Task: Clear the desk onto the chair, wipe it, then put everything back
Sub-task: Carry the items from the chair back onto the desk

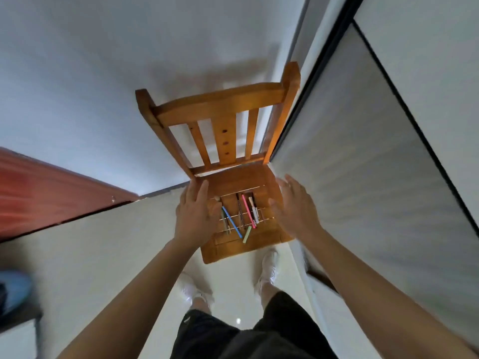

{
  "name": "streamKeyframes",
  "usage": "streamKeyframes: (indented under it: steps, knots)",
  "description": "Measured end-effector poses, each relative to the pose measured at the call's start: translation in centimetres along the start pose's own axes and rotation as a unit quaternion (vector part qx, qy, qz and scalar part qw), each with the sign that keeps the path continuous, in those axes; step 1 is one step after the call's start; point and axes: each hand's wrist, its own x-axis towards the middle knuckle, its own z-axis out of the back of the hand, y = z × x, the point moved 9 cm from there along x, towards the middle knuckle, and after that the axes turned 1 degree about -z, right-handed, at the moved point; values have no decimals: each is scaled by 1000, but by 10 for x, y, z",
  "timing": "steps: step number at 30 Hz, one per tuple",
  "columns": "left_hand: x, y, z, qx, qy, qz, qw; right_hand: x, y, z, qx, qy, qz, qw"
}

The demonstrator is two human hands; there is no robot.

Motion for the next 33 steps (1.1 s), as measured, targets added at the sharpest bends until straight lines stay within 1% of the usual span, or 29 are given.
streamKeyframes:
  steps: [2,5,9,14,17,20,22,24,28,30,33]
  knots:
    - [1,7,-32,-1,36,40,999,16,-9,-21,-12,22,12,1000]
    - [0,26,-70,-21,81,106,991,30,-23,-60,-12,74,-2,997]
    - [20,52,-122,-39,99,148,983,43,-42,-122,-10,109,-19,994]
    - [51,89,-211,-59,114,193,973,51,-72,-213,-8,141,-58,988]
    - [71,106,-262,-36,119,205,971,57,-88,-260,3,145,-90,985]
    - [86,125,-305,-10,127,228,965,65,-93,-303,13,172,-94,981]
    - [94,132,-323,6,121,243,963,73,-94,-323,15,180,-91,979]
    - [102,133,-332,3,93,243,966,80,-94,-333,14,164,-88,982]
    - [118,128,-335,-43,28,202,978,93,-90,-337,31,131,-75,988]
    - [124,129,-334,-62,20,191,979,96,-88,-339,45,140,-76,986]
    - [128,136,-334,-117,22,198,973,98,-83,-340,39,154,-71,985]
